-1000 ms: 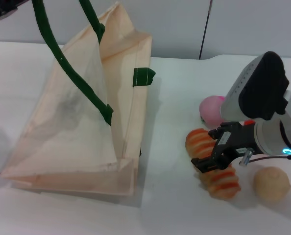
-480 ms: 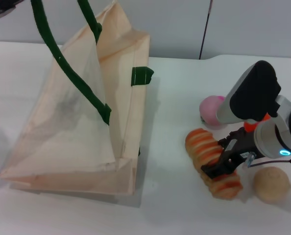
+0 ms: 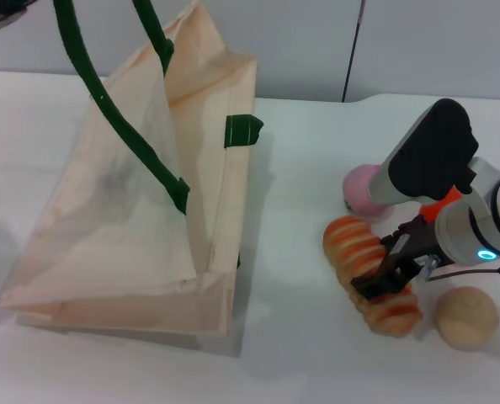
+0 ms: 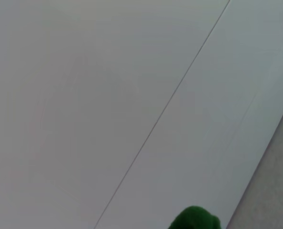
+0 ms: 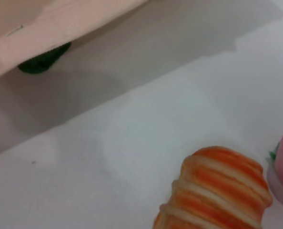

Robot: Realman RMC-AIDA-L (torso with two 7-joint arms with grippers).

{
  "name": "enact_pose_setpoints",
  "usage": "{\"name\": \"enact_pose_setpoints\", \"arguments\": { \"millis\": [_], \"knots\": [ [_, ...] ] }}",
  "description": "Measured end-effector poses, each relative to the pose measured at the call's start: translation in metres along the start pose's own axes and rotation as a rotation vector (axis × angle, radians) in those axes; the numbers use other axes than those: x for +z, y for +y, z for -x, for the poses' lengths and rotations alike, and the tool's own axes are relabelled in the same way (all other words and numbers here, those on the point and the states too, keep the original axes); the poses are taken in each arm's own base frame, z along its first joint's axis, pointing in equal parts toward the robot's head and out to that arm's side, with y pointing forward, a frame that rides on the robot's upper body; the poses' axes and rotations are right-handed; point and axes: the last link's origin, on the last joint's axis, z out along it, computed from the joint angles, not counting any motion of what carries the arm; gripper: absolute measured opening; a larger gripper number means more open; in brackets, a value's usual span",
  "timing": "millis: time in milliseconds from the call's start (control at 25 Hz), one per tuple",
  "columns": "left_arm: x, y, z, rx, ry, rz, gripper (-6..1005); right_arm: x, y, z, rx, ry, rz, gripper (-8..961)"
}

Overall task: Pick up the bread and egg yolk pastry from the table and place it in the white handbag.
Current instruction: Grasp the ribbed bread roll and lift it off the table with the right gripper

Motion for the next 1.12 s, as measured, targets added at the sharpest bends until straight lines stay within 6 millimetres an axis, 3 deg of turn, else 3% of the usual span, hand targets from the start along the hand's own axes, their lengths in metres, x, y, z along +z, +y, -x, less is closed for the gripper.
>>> {"name": "enact_pose_setpoints", "arguments": {
  "millis": [920,1120],
  "knots": [
    [0.0,0.0,0.001,-0.012,0.0,0.004,119,-0.003,0.001,0.002,-0.033,0.018,0.011,670],
    [-0.001,0.0,0.001,-0.012,-0.002,0.009,119,-0.016,0.004,0.008,-0.068,-0.039,0.001,637]
  ]
}}
